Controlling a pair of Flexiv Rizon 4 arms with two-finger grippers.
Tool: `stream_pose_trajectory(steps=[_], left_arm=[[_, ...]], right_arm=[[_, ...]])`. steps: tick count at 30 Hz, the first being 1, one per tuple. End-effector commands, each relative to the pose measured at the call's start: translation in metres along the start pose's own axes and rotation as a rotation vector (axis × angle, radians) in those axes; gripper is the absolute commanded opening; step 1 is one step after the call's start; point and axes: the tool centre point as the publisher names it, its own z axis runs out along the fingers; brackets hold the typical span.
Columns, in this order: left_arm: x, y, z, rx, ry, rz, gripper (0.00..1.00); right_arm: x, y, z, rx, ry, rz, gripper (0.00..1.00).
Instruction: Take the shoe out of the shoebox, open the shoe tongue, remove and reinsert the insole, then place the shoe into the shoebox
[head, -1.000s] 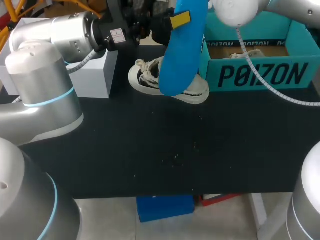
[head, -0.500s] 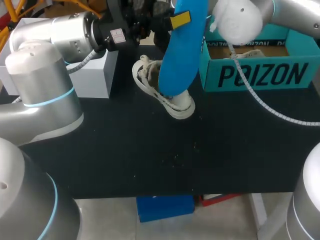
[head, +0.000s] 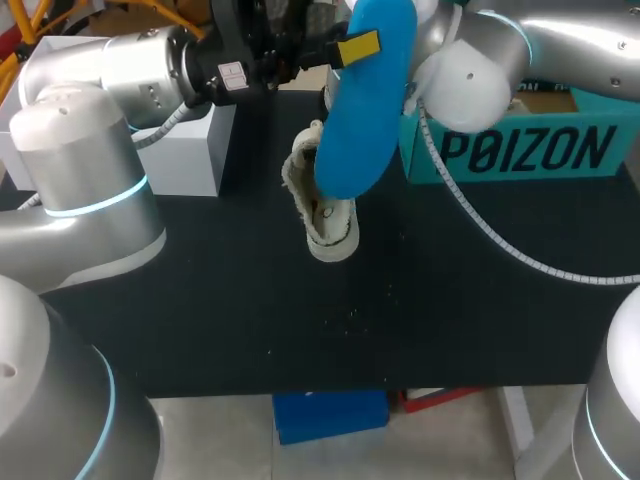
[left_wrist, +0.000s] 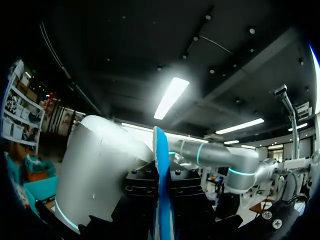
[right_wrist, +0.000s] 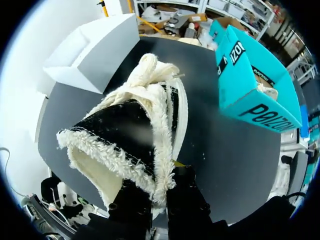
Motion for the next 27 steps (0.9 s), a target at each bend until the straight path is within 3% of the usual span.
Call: stream_pose_trajectory(steps=[1,11,27], left_arm=[[-0.004,-0.002,0.002,-0.001,-0.003,0.001,0.0],[-0.004,-0.002,0.002,-0.001,-0.003,0.001,0.0],[-0.004,-0.002,0.002,-0.001,-0.003,0.001,0.0]], right_arm=[[0.017,-0.014,0.026,-0.071,-0.162,0.385,0.0],[0.023,-0.03,0.062,-0.101,-0.183,0.292,0.0],[0.015,-0.044,0.086,-0.112,-0.149,0.243,0.0]])
